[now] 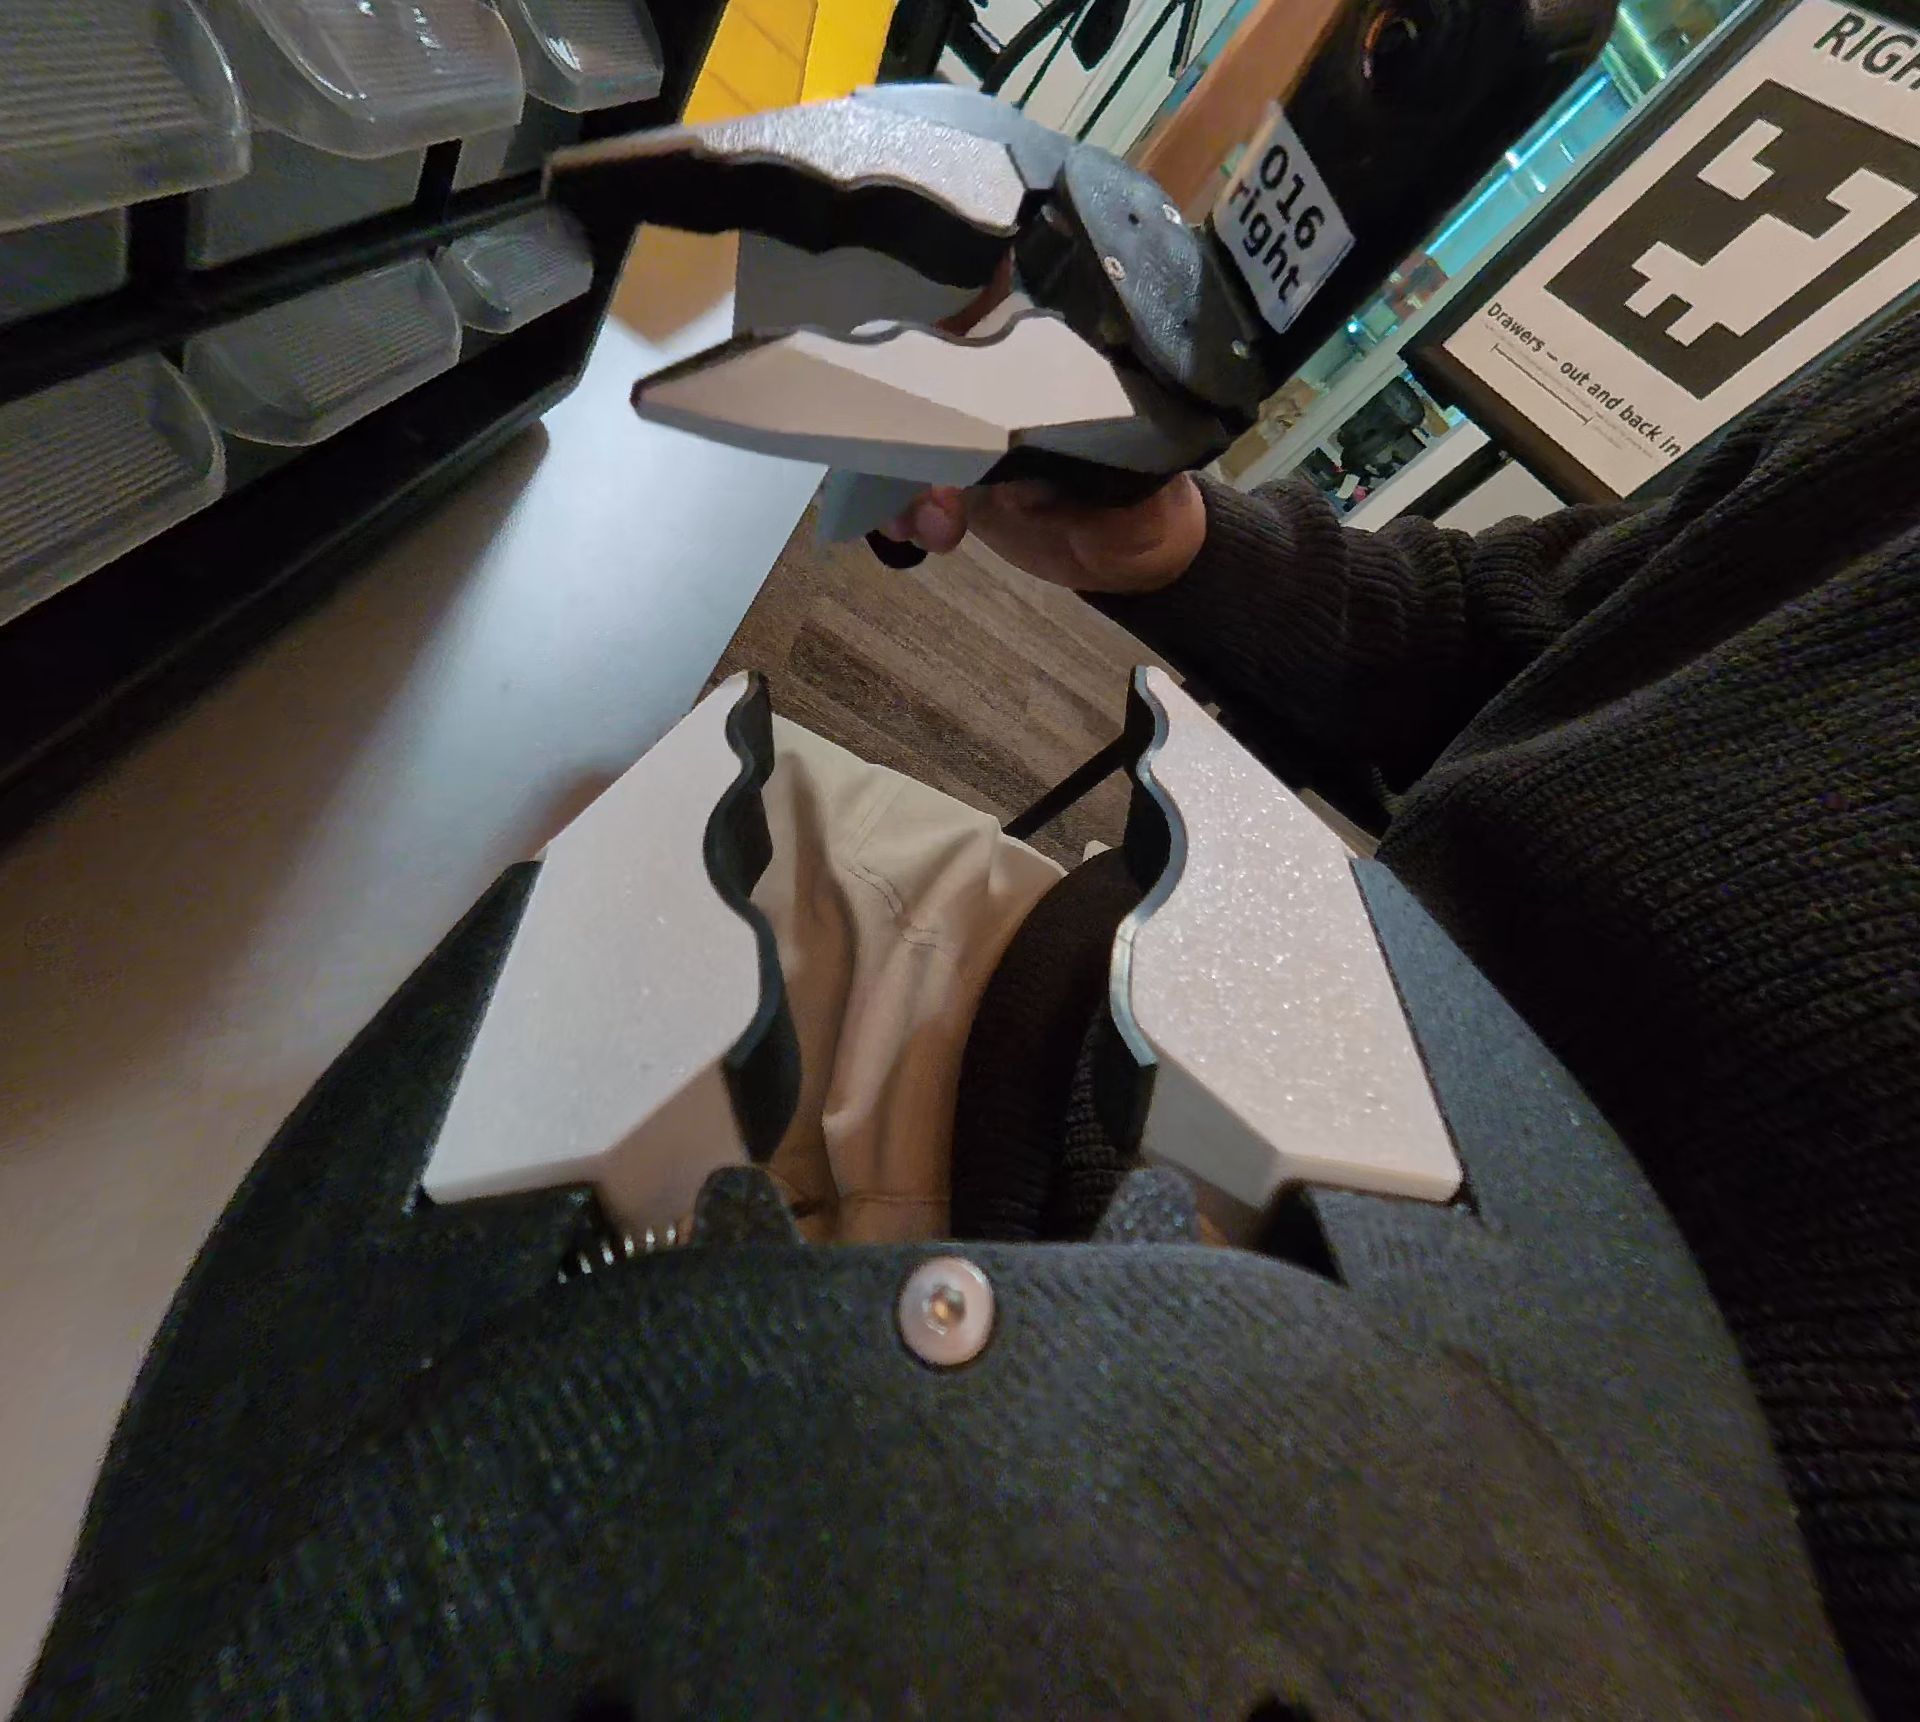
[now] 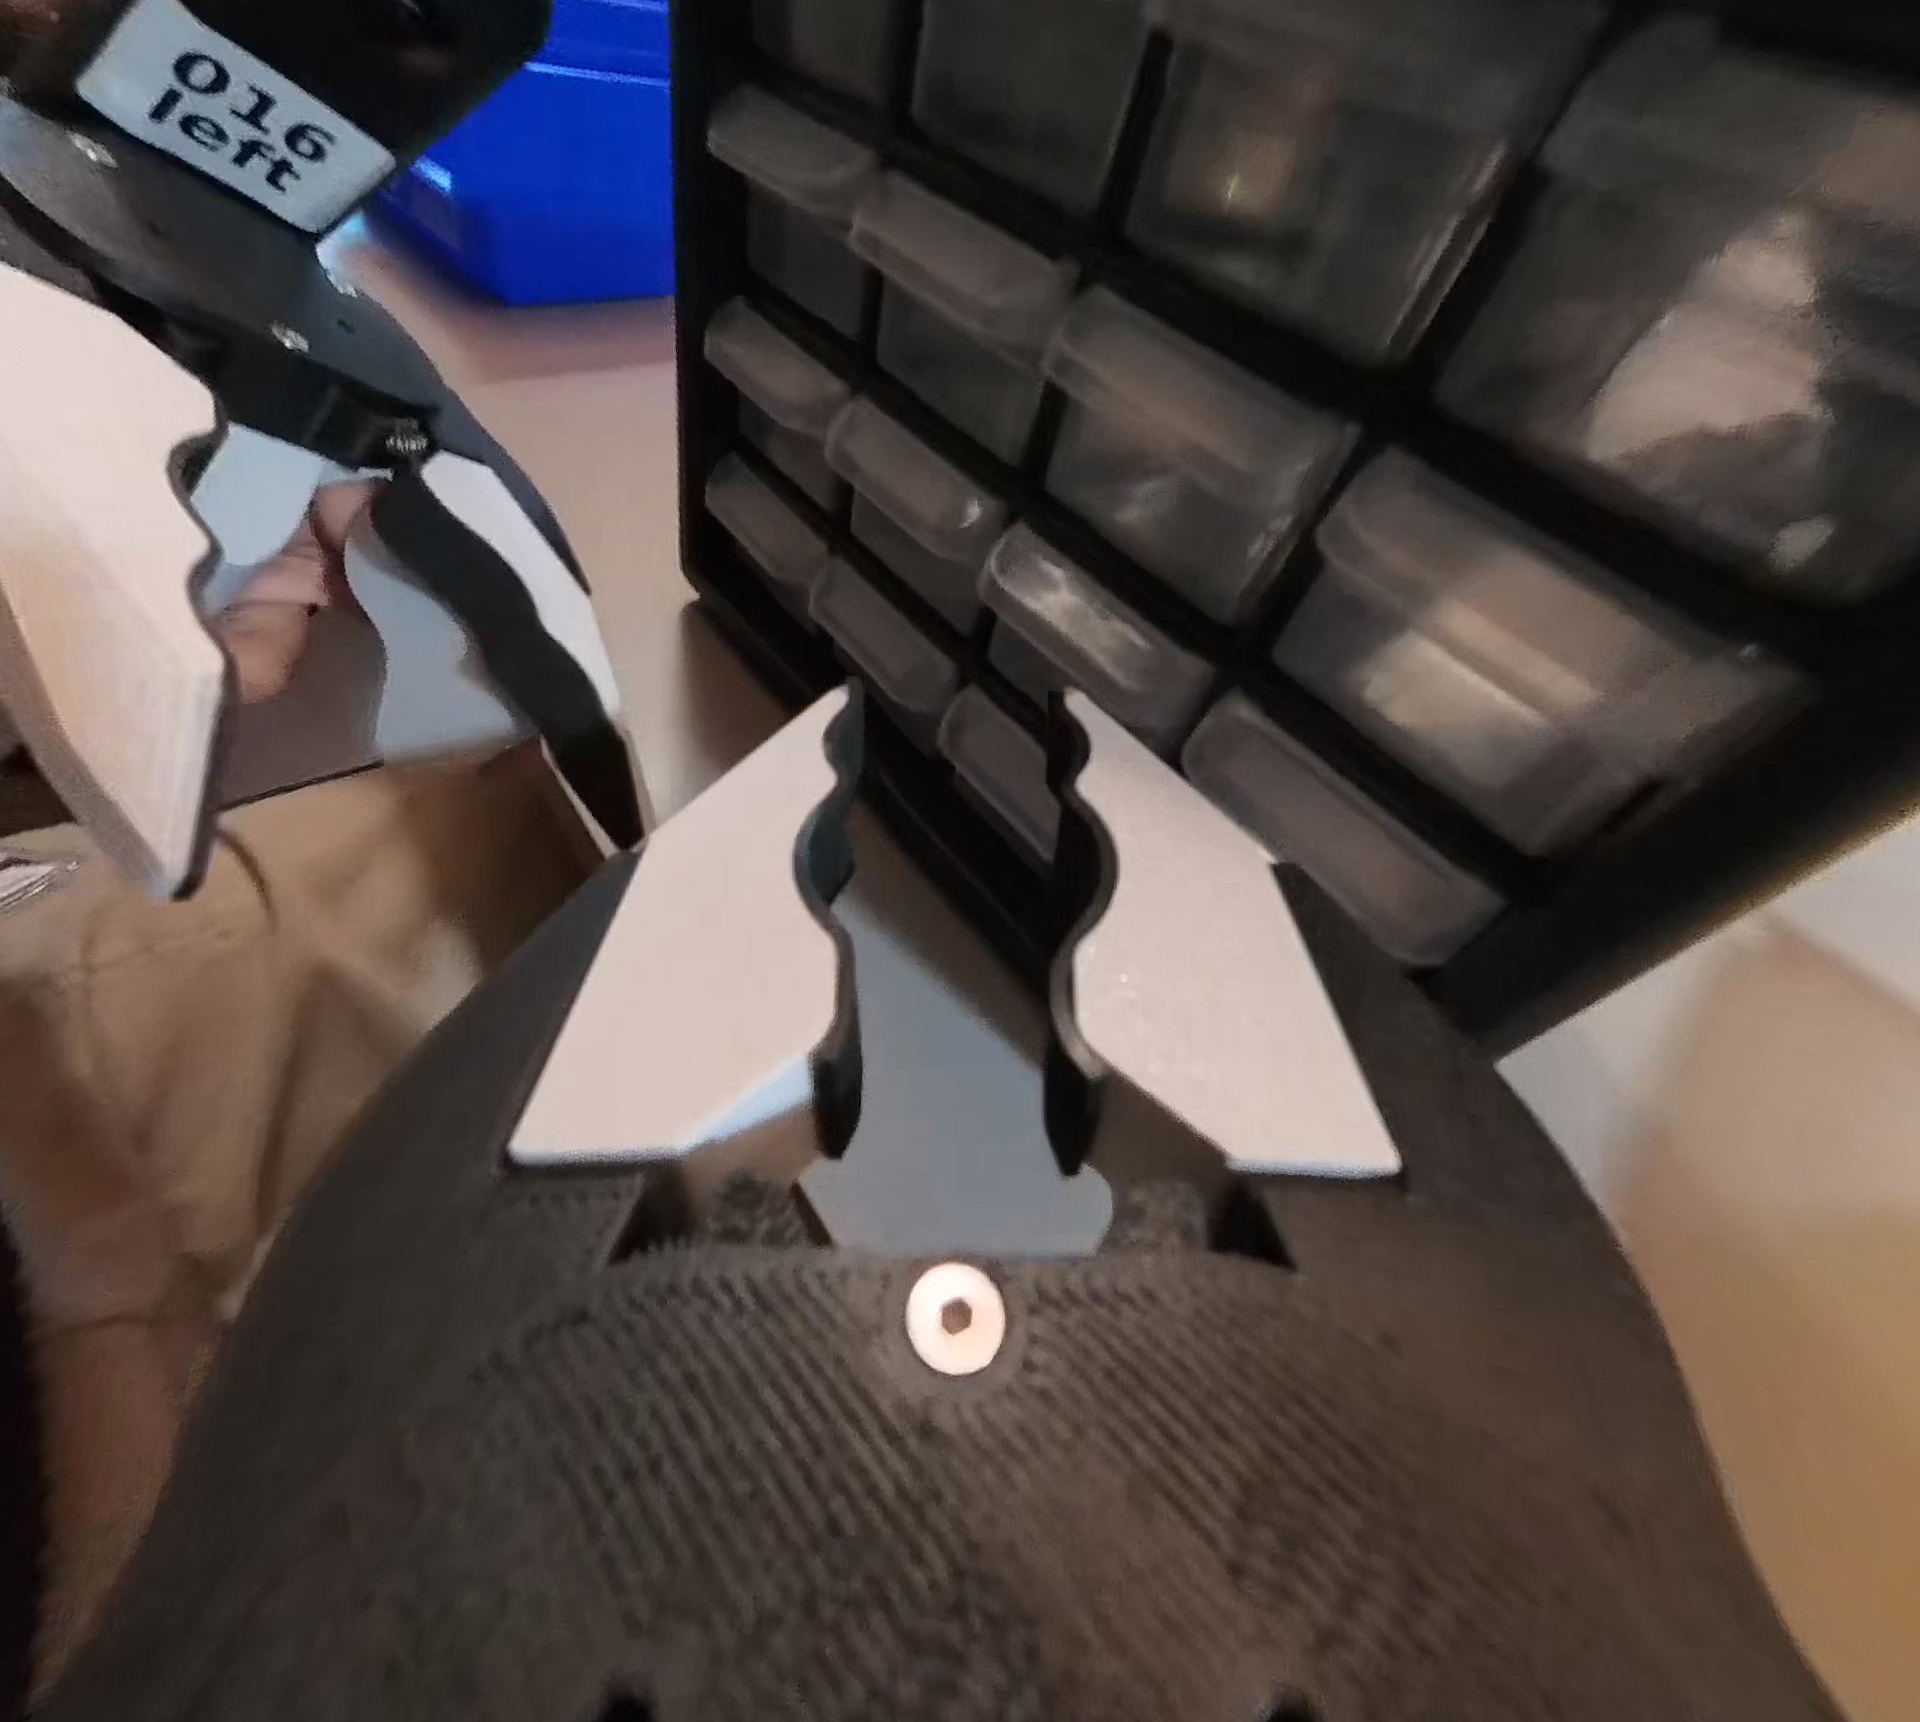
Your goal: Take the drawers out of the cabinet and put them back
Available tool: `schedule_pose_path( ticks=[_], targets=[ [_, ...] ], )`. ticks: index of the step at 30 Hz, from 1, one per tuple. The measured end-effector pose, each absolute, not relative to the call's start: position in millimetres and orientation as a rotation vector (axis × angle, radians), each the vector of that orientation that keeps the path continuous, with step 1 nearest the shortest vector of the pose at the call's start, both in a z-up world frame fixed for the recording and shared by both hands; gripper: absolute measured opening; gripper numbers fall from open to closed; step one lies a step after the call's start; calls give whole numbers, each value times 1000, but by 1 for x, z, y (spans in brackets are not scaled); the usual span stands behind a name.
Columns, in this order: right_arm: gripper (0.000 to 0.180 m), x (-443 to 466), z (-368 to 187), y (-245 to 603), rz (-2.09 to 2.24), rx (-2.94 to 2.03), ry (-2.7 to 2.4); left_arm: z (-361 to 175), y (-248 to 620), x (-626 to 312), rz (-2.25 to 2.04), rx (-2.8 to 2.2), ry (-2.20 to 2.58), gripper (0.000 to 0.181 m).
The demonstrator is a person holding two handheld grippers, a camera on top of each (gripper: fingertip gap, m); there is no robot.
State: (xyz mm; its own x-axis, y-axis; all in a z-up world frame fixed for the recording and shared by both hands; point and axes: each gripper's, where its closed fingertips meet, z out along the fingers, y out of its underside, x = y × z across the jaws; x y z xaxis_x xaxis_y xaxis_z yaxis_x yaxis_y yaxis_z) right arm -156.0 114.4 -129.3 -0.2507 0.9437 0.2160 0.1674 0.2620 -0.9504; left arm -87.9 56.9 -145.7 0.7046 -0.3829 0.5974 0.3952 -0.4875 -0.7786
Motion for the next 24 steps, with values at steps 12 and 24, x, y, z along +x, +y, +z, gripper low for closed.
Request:
schedule_pose_path(
  ticks=[12, 24],
  targets=[
    [34, -167, -132, 117, 1061, -1089, -1606, -152, 58, -93, -829, -1890, 17, 68],
    [49, -159, -139, 106, 1111, -1089, -1669, -133, 67, -148, -328, -1776, -31, 93]
  ],
)
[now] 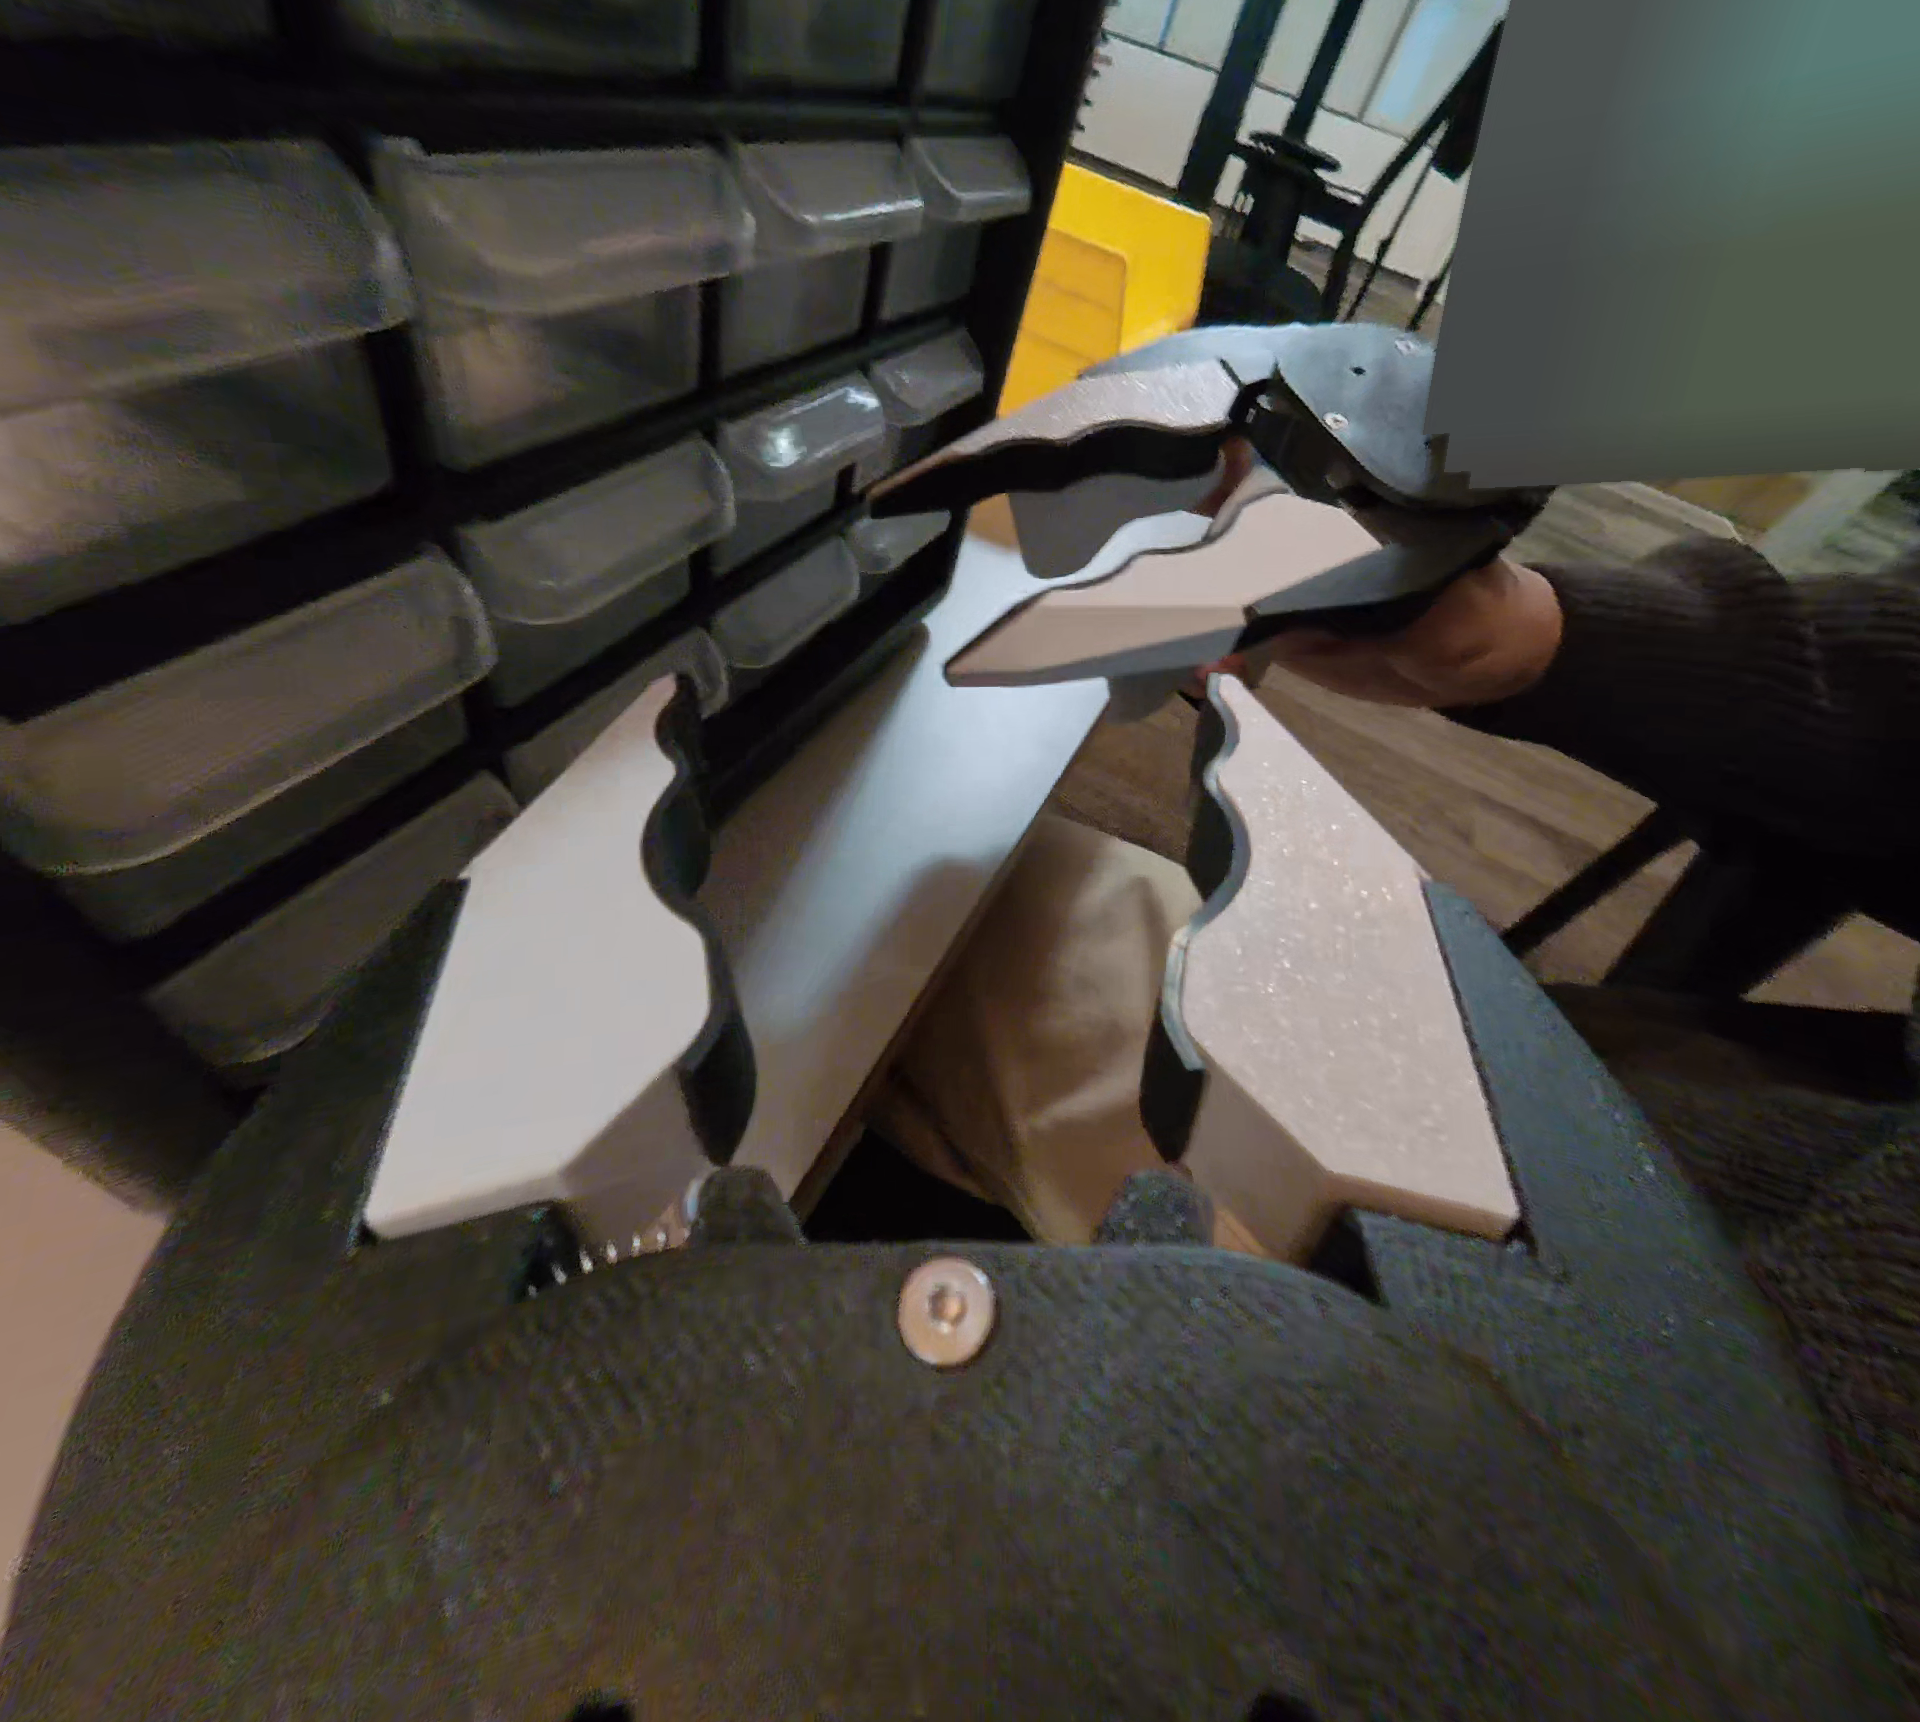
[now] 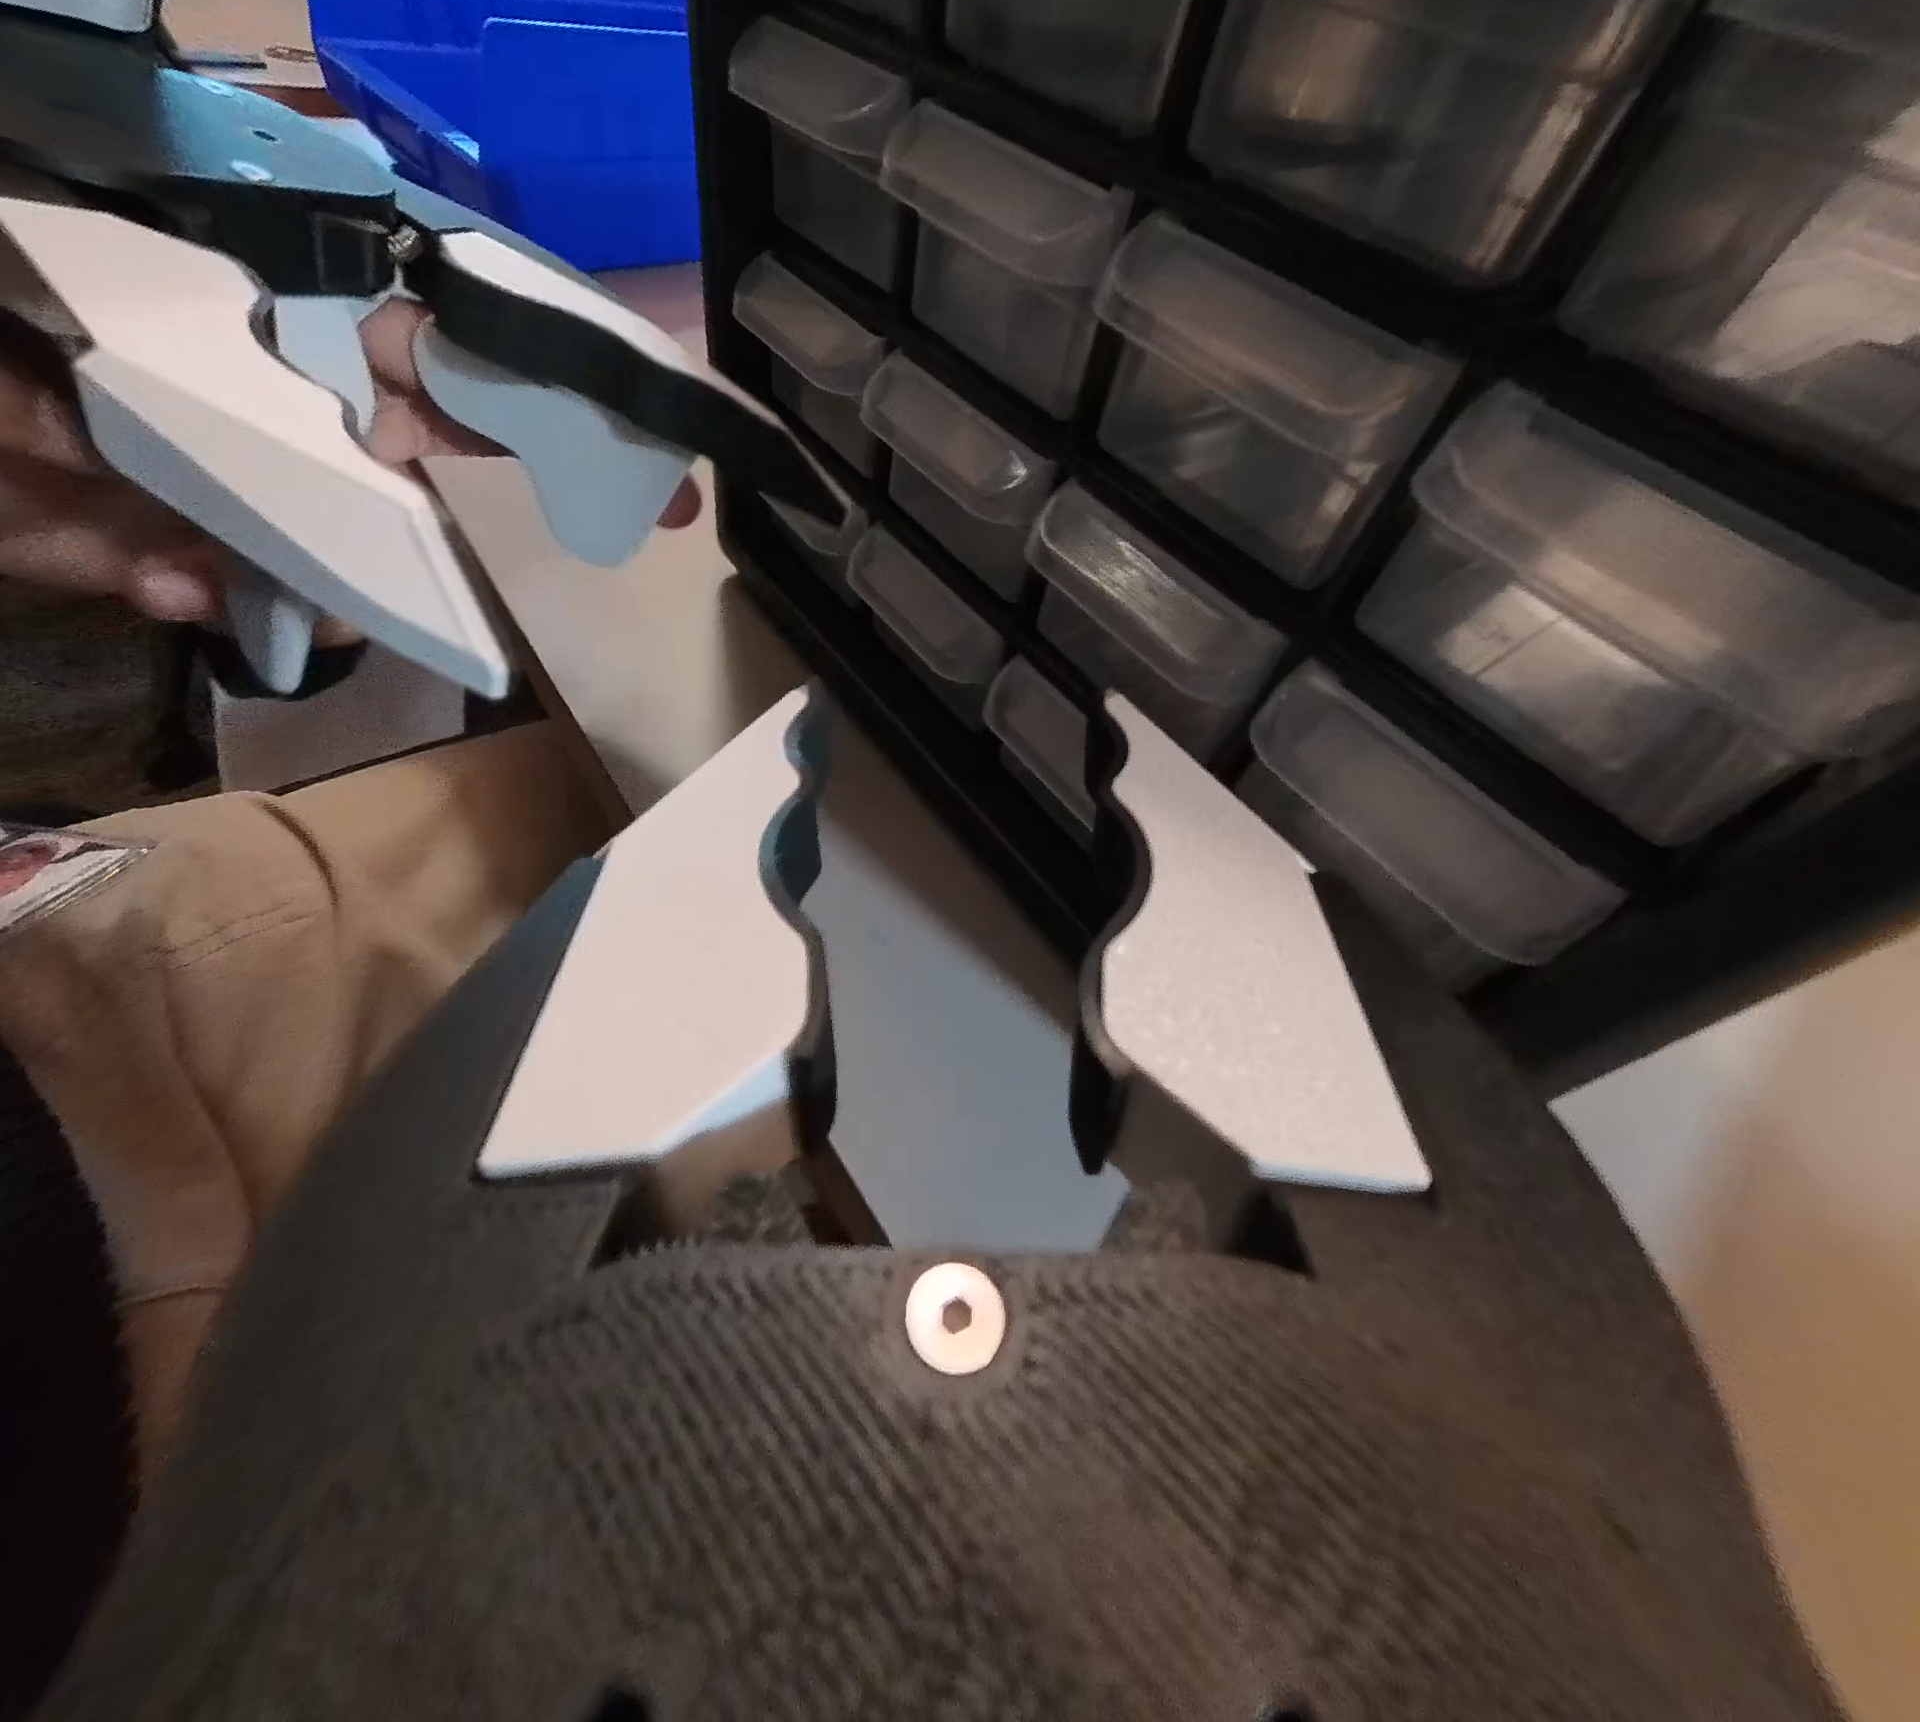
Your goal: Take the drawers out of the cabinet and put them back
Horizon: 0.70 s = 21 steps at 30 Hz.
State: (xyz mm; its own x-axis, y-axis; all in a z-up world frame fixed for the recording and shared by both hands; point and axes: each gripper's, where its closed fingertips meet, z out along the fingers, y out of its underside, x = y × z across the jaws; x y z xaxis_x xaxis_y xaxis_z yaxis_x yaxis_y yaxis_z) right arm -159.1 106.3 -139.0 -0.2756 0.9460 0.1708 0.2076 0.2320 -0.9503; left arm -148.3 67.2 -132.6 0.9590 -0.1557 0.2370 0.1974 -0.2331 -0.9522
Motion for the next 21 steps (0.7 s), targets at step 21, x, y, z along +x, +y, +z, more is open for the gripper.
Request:
schedule_pose_path(
  ticks=[21],
  targets=[
    [51, -159, -148, 103, 1088, -1087, -1715, -124, 66, -174, -277, -1715, -158, 99]
  ],
)
